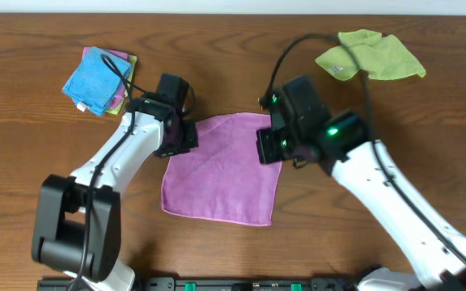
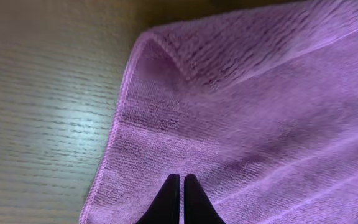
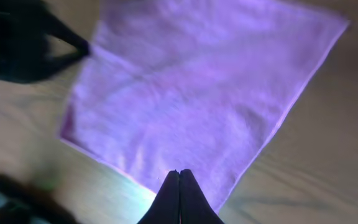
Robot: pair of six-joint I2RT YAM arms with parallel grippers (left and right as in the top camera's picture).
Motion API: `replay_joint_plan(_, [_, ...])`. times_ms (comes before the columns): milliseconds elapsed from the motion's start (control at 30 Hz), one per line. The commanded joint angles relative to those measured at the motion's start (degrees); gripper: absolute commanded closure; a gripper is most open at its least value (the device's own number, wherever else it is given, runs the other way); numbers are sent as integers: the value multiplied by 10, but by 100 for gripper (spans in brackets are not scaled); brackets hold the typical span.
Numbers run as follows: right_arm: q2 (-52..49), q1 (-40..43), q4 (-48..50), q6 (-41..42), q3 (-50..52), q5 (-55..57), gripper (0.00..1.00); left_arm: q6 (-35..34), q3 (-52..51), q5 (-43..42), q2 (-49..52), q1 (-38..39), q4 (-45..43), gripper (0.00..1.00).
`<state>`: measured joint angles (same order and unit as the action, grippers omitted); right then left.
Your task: Fold the cloth
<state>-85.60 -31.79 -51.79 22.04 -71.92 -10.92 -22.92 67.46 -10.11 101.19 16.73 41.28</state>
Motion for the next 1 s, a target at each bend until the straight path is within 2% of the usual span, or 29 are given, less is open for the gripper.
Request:
replay_joint_plan(0, [-2, -2, 41, 28, 72, -43, 99, 0, 2, -6, 29, 2, -2, 94])
replay_joint_plan(200, [-2, -15, 129, 43, 179, -72, 98, -3, 2, -49, 68, 2, -48, 94])
replay_joint_plan(500, [-4, -44, 215, 74, 283, -82, 98, -12, 2, -37, 71, 2, -116, 94])
replay_joint_plan(967, [-56, -77, 248, 82, 308, -87, 98, -15, 2, -26, 96, 1, -163, 94])
